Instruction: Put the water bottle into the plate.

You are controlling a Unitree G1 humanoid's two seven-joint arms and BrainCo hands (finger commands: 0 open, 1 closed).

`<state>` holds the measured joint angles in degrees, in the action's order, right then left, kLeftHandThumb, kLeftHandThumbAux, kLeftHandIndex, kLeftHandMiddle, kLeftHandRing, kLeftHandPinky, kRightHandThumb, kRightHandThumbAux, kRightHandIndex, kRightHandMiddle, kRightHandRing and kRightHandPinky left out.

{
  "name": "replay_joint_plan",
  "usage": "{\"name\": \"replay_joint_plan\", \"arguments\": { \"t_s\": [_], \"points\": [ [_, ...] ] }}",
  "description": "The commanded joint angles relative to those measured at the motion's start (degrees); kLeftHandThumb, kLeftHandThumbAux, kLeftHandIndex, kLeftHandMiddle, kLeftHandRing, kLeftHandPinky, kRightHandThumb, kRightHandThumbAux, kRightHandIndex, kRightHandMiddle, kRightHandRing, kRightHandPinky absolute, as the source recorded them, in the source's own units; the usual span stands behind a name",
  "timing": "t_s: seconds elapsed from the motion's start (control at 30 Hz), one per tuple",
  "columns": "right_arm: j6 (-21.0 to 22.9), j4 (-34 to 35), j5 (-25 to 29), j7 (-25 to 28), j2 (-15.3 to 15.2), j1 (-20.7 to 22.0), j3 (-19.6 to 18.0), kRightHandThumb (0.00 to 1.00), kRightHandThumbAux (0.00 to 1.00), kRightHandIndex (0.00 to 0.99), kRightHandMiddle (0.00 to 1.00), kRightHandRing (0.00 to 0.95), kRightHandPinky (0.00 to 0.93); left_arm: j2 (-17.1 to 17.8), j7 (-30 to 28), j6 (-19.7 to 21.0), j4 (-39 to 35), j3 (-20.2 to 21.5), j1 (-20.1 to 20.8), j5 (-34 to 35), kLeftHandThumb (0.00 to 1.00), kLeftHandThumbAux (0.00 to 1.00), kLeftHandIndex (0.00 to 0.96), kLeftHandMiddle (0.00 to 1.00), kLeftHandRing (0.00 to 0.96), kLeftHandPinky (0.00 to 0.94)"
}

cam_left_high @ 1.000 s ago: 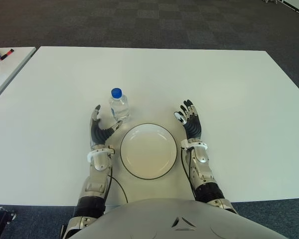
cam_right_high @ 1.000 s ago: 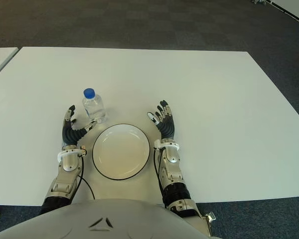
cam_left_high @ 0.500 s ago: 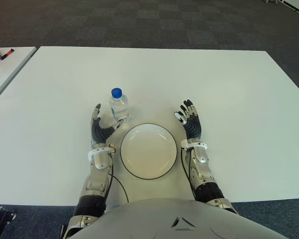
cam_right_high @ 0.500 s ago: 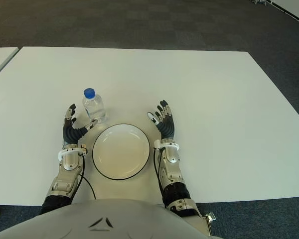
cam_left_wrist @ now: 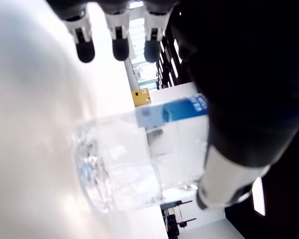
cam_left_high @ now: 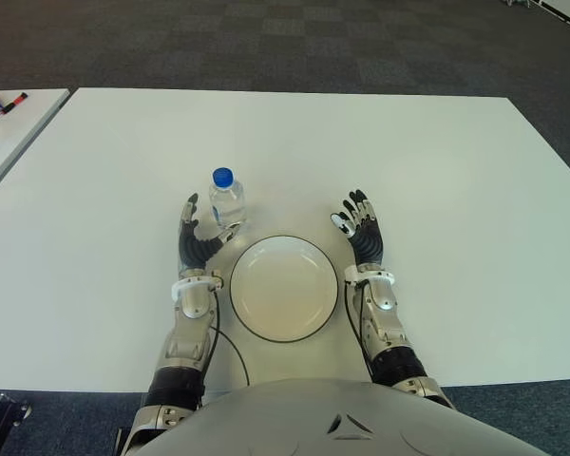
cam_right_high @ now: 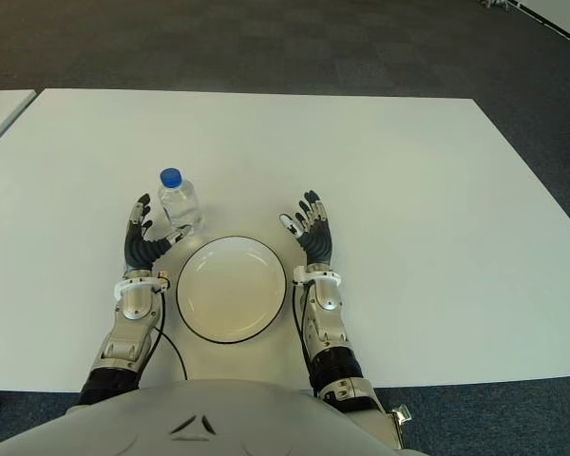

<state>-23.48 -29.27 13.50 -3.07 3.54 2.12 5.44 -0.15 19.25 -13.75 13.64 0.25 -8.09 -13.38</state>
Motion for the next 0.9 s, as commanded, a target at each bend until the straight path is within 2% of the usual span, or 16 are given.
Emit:
{"name": "replay_joint_plan", "arguments": {
  "t_s": [0.03, 0.9],
  "points": [
    [2.3, -2.9, -0.3, -0.6, 6.3, -0.8, -0.2, 0.088, 0.77, 0.061, 0.086, 0.074, 0.108, -0.3, -1.1, -0.7, 0.6, -0.4, 0.6, 0.8, 0.0, 0.883, 0.096, 0.072, 0.051, 0.051],
    [1.1, -4.6, 0.3, -0.7, 6.9, -0.1, -0.7, 0.094, 0.767, 0.074, 0.093, 0.08, 0.12, -0.2, -1.8, -3.3, 2.0, -0.8, 1.1, 2.0, 0.0, 0.925, 0.096, 0.075, 0.046, 0.052]
  ]
}}
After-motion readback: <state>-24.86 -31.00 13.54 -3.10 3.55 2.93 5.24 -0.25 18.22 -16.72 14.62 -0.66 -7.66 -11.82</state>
